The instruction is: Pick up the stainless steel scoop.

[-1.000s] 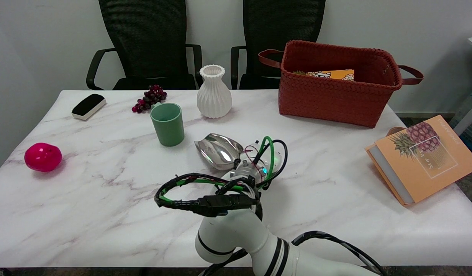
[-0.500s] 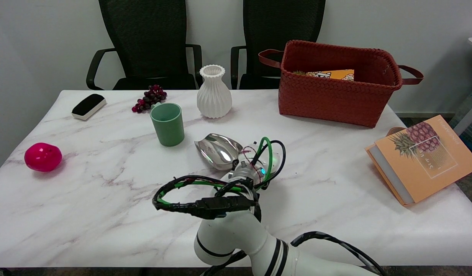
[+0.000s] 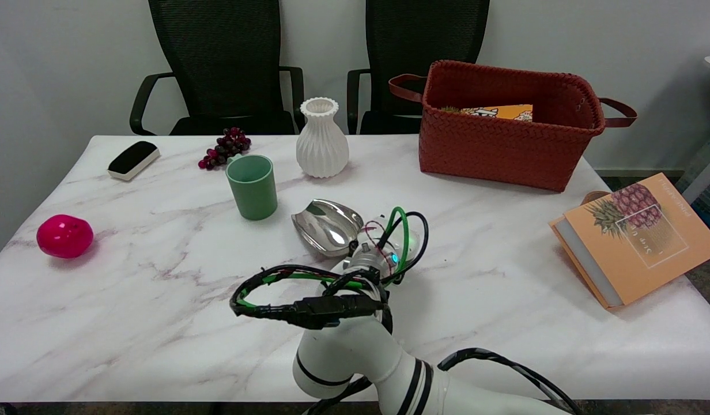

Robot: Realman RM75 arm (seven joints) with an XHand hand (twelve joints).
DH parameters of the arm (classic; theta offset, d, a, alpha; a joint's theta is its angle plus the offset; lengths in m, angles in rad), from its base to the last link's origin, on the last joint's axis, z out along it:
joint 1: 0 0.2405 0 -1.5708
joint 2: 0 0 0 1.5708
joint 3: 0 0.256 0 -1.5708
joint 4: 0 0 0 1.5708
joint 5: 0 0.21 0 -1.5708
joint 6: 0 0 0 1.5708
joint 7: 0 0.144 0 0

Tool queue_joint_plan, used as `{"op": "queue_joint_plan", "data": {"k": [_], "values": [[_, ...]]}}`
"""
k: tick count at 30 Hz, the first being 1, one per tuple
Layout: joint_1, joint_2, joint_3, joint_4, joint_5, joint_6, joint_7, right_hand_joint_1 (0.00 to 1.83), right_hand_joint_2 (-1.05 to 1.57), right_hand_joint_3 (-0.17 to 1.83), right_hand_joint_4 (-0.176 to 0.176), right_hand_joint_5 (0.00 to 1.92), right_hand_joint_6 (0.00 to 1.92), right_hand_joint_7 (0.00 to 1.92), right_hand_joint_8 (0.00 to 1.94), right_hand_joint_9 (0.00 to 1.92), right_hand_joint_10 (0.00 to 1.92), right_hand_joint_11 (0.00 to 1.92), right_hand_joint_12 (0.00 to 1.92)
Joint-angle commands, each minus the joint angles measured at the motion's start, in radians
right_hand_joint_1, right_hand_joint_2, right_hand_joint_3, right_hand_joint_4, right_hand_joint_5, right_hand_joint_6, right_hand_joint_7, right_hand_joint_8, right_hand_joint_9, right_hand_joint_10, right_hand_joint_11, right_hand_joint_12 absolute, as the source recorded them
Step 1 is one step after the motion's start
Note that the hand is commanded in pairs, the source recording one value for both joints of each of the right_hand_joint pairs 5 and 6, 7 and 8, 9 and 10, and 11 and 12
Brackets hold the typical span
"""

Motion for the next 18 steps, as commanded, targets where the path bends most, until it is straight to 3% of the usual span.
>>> {"op": "queue_joint_plan", "data": {"k": [1,12,18], "values": [[-0.012,-0.013,-0.008,-0.035,0.005,-0.007,0.034,1.13,-0.35,0.74,0.000,0.91,0.91,1.28,1.28,1.22,1.22,1.60,1.60],[-0.014,-0.058,-0.019,-0.088,-0.013,0.007,0.063,1.12,-0.30,0.72,0.000,0.67,0.67,1.13,1.13,1.08,1.08,1.49,1.49],[0.006,-0.061,-0.019,-0.081,-0.033,0.018,0.057,1.12,-0.29,0.71,0.000,0.66,0.66,1.12,1.12,1.07,1.07,1.49,1.49]]}}
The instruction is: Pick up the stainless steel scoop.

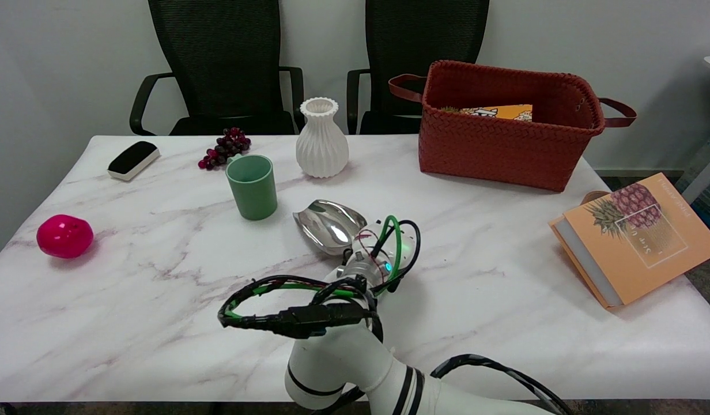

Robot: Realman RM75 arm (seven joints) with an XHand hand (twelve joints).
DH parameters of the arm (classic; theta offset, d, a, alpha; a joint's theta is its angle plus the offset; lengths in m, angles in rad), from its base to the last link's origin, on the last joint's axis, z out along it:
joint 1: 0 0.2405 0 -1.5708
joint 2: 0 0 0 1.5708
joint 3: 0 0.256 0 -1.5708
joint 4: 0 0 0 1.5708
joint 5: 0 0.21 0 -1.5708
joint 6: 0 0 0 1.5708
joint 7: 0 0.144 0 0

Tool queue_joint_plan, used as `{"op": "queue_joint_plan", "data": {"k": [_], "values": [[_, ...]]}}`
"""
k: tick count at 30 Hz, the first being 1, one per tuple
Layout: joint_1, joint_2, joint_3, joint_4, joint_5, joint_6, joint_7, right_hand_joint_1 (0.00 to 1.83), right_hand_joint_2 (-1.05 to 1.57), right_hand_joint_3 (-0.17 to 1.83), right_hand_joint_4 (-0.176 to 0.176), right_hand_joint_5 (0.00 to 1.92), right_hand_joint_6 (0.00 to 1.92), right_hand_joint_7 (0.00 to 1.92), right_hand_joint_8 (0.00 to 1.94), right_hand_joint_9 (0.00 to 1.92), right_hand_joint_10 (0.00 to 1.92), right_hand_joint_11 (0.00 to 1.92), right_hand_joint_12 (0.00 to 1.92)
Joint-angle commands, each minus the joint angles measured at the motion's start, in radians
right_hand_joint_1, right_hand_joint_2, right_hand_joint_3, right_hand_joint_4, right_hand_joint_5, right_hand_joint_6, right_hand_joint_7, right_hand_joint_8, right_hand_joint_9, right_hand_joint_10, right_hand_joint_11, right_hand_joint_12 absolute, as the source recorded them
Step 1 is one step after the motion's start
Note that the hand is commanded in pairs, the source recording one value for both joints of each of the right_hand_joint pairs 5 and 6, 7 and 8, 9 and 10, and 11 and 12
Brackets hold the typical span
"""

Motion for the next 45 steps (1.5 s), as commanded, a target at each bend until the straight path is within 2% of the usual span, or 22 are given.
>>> {"op": "queue_joint_plan", "data": {"k": [1,5,9,12,16,25,30,34,40,43,45], "values": [[0.017,-0.033,-0.008,-0.029,-0.027,0.021,0.019,1.12,-0.29,0.71,0.000,0.66,0.66,1.12,1.12,1.06,1.06,1.49,1.49],[0.022,-0.035,-0.008,-0.028,-0.021,0.026,0.025,1.12,-0.28,0.70,0.000,0.66,0.66,1.12,1.12,1.08,1.08,1.50,1.50],[0.024,-0.036,-0.004,-0.029,-0.012,0.026,0.030,1.13,-0.28,0.70,0.000,0.79,0.79,1.21,1.21,1.16,1.16,1.54,1.54],[0.026,-0.036,-0.003,-0.028,-0.012,0.026,0.033,1.11,-0.30,0.72,0.000,0.98,0.98,1.35,1.35,1.25,1.25,1.58,1.58],[0.031,-0.036,0.000,-0.026,-0.010,0.025,0.042,1.12,-0.30,0.75,0.000,1.07,1.07,1.40,1.40,1.27,1.27,1.59,1.59],[0.035,-0.033,0.005,-0.020,0.011,0.028,0.057,1.13,-0.29,0.73,0.000,1.13,1.13,1.45,1.45,1.32,1.32,1.62,1.62],[0.035,-0.029,0.016,-0.013,0.011,0.029,0.079,1.15,-0.27,0.71,0.000,1.21,1.21,1.56,1.56,1.44,1.44,1.66,1.66],[0.035,-0.028,0.025,-0.011,0.018,0.029,0.095,1.16,-0.25,0.80,0.000,1.40,1.40,1.75,1.75,1.59,1.59,1.77,1.77],[0.040,-0.026,0.036,-0.008,0.043,0.037,0.121,1.15,-0.21,0.89,0.000,1.72,1.72,1.92,1.92,1.69,1.69,1.90,1.90],[0.047,-0.020,0.033,-0.011,0.061,0.038,0.117,1.15,-0.18,0.90,0.000,1.89,1.89,1.92,1.92,1.74,1.74,1.92,1.92],[0.051,-0.015,0.031,-0.010,0.068,0.038,0.115,1.15,-0.17,0.90,0.000,1.92,1.92,1.92,1.92,1.77,1.77,1.92,1.92]]}}
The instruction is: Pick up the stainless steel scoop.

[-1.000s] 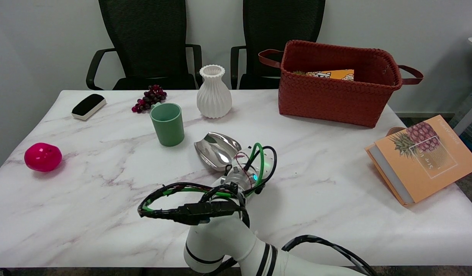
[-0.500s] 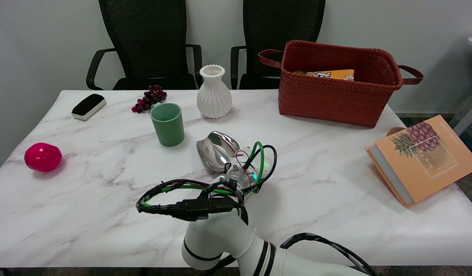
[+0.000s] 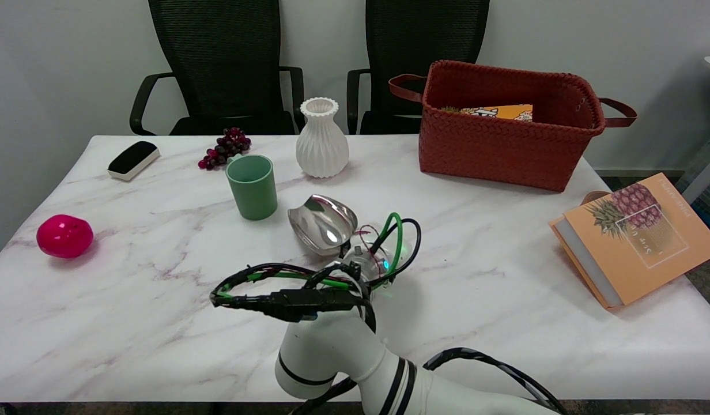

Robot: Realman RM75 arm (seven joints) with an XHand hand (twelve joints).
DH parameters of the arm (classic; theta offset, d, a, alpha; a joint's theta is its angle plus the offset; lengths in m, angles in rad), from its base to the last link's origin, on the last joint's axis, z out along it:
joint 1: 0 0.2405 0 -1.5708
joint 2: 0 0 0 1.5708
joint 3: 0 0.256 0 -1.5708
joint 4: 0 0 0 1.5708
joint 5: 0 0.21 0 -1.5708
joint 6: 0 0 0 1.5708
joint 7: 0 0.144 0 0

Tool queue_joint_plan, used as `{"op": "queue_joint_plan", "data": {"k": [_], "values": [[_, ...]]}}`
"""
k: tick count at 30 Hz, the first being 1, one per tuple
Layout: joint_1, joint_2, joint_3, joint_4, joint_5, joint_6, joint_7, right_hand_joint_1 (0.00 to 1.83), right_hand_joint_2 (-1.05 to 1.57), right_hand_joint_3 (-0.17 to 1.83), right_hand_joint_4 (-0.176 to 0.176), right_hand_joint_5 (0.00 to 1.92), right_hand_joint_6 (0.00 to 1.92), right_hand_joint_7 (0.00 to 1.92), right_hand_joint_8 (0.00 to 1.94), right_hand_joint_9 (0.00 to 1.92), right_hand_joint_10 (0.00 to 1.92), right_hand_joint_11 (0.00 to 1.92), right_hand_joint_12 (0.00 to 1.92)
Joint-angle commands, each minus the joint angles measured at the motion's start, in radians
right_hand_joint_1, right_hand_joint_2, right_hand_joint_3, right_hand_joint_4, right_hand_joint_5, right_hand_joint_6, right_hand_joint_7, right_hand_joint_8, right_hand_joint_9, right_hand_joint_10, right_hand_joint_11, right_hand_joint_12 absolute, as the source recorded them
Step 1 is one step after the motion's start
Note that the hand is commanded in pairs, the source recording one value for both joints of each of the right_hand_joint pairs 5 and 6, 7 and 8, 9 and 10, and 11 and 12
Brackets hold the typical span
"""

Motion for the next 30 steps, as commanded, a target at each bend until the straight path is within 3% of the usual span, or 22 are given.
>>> {"op": "queue_joint_plan", "data": {"k": [1,19,22,27,30], "values": [[0.017,0.017,0.011,0.006,0.051,0.009,0.033,1.14,-0.16,0.90,0.000,1.92,1.92,1.92,1.92,1.78,1.78,1.92,1.92],[0.024,0.052,0.013,0.013,0.041,-0.035,0.077,1.19,-0.14,0.89,0.000,1.90,1.90,1.92,1.92,1.70,1.70,1.91,1.91],[0.024,0.055,0.014,0.012,0.040,-0.031,0.118,1.14,0.00,0.94,0.000,1.90,1.90,1.92,1.92,1.70,1.70,1.91,1.91],[0.023,0.067,0.008,0.014,0.035,-0.036,0.130,1.06,0.55,0.70,0.000,1.92,1.92,1.92,1.92,1.71,1.71,1.91,1.91],[0.018,0.069,0.005,0.014,0.016,-0.037,0.149,1.08,0.71,0.64,0.000,1.92,1.92,1.92,1.92,1.71,1.71,1.91,1.91]]}}
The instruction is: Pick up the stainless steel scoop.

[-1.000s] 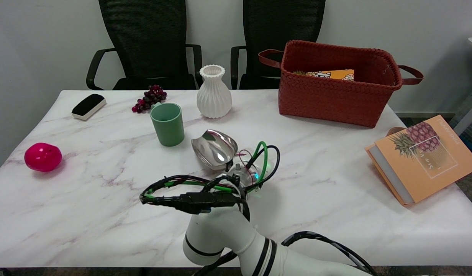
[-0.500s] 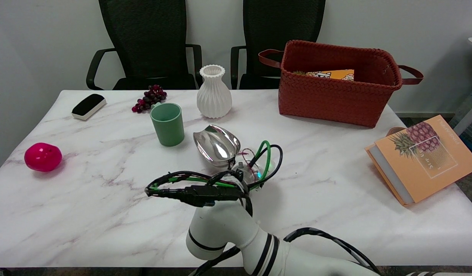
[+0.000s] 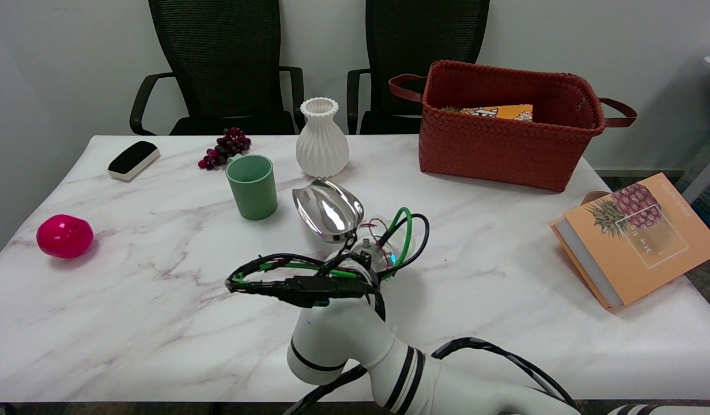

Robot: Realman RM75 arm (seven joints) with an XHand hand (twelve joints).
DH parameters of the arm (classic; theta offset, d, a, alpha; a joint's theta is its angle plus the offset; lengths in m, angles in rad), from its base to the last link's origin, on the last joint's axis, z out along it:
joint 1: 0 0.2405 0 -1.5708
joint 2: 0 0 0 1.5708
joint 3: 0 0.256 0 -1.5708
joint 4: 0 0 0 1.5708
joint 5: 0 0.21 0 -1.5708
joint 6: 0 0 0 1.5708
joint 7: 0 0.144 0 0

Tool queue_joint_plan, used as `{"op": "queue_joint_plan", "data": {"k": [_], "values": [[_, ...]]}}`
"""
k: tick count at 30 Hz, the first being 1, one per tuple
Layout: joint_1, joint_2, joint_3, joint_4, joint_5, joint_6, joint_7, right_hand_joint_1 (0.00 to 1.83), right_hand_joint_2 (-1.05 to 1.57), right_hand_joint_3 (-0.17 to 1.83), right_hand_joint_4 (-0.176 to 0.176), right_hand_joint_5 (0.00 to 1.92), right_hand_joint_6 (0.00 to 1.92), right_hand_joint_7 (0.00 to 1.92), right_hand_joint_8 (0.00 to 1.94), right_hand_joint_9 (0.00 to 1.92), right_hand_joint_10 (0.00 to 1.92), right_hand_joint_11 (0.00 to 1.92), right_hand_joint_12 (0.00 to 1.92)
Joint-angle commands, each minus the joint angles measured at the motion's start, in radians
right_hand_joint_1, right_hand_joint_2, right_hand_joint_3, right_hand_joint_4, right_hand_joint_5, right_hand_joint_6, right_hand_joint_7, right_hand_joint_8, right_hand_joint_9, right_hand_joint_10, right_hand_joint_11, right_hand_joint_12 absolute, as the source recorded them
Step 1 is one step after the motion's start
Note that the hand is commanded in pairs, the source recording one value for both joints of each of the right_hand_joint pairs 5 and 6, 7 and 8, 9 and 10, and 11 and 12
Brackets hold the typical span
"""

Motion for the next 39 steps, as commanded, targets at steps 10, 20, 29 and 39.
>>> {"op": "queue_joint_plan", "data": {"k": [10,20,29,39], "values": [[-0.027,0.031,-0.006,0.018,-0.093,-0.048,0.084,0.93,1.04,0.76,0.000,1.92,1.92,1.92,1.92,1.72,1.72,1.91,1.91],[-0.055,0.043,-0.006,0.019,-0.274,-0.105,0.176,0.88,1.10,0.51,0.000,1.92,1.92,1.92,1.92,1.72,1.72,1.91,1.91],[-0.087,0.084,-0.006,0.046,-0.458,-0.166,0.262,0.88,1.11,0.45,0.000,1.92,1.92,1.92,1.92,1.73,1.73,1.92,1.92],[-0.095,0.177,0.003,0.057,-0.621,-0.231,0.463,0.88,1.09,0.44,0.000,1.92,1.92,1.92,1.92,1.73,1.73,1.92,1.92]]}}
